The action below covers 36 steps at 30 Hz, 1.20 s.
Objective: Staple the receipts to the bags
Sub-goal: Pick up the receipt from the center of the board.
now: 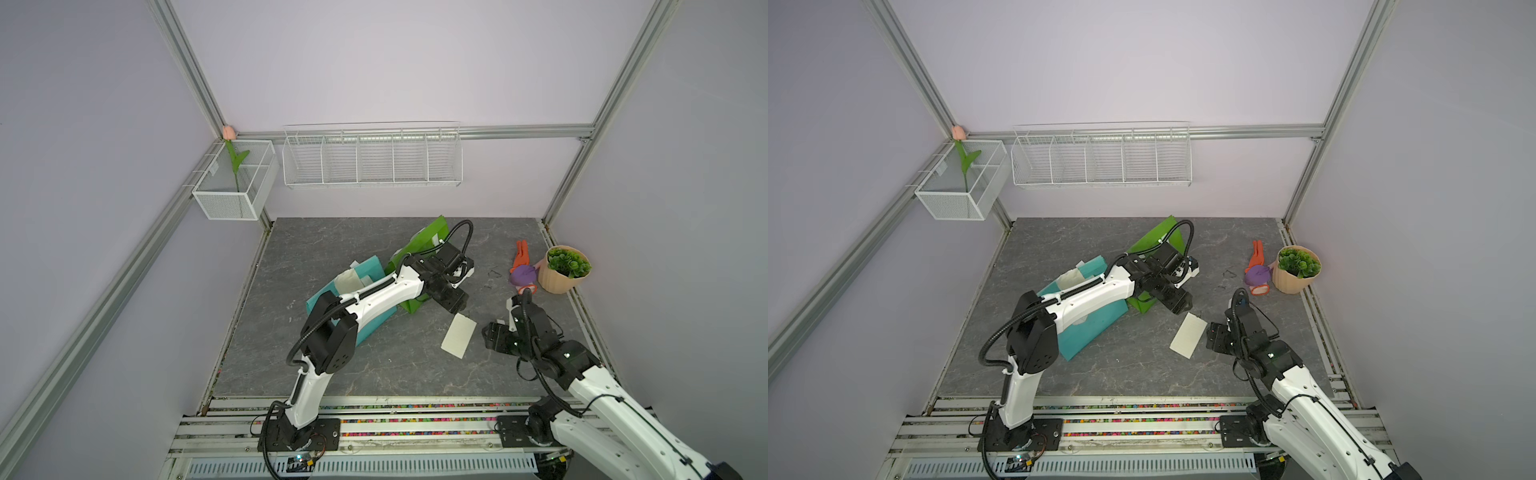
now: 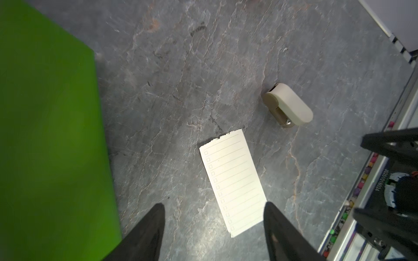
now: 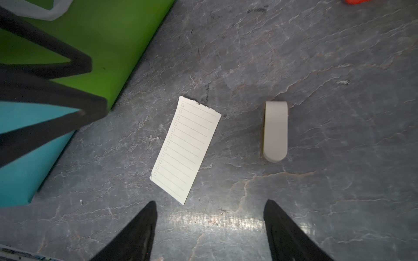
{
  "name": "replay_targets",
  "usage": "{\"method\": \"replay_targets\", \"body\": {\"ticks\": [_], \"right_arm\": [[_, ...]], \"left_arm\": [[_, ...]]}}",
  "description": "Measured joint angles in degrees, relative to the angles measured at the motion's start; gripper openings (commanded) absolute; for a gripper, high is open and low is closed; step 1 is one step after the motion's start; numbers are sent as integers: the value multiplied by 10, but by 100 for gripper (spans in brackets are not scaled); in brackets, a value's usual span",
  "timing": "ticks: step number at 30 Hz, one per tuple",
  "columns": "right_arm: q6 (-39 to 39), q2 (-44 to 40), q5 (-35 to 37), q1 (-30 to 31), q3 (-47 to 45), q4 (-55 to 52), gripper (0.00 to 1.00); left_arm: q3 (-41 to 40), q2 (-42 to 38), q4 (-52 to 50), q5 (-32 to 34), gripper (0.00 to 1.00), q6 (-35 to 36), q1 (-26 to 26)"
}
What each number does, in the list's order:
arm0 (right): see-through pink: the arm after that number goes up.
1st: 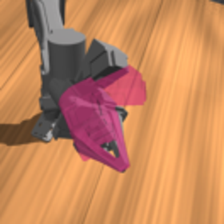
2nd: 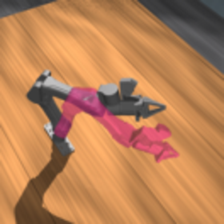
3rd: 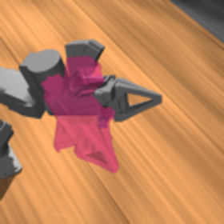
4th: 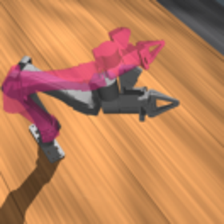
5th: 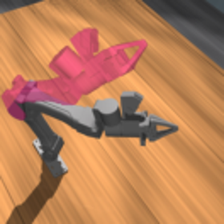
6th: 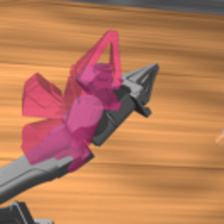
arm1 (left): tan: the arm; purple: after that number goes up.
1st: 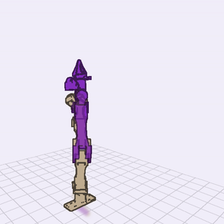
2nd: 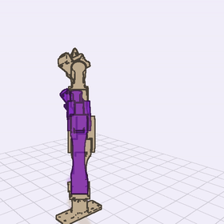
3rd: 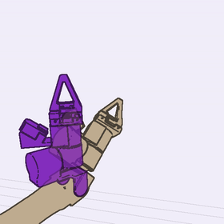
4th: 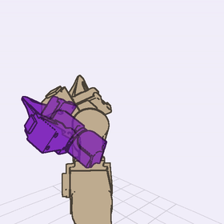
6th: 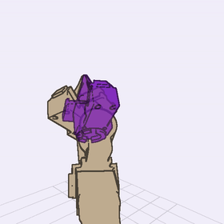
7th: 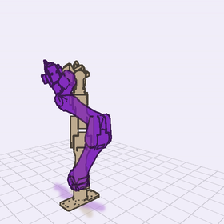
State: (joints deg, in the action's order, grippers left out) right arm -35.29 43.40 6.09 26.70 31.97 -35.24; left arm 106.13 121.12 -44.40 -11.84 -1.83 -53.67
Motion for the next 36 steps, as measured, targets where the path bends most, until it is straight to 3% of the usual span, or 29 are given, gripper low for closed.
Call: {"method": "replay_targets", "body": {"ticks": [5, 12, 21, 36], "right_arm": [[-17, 17, -35, 0, -30, 28, 77], [-42, 88, -77, 0, -71, 121, 61], [-55, 196, -87, 0, -83, 228, 63], [-69, 308, -87, 0, -74, 376, 45]], "left_arm": [[5, 40, 26, -28, 70, 3, 20], [8, 70, 58, -93, 60, 15, 48], [3, 116, 67, -150, 61, 19, 52], [14, 142, 73, -217, 54, 32, 60]]}}
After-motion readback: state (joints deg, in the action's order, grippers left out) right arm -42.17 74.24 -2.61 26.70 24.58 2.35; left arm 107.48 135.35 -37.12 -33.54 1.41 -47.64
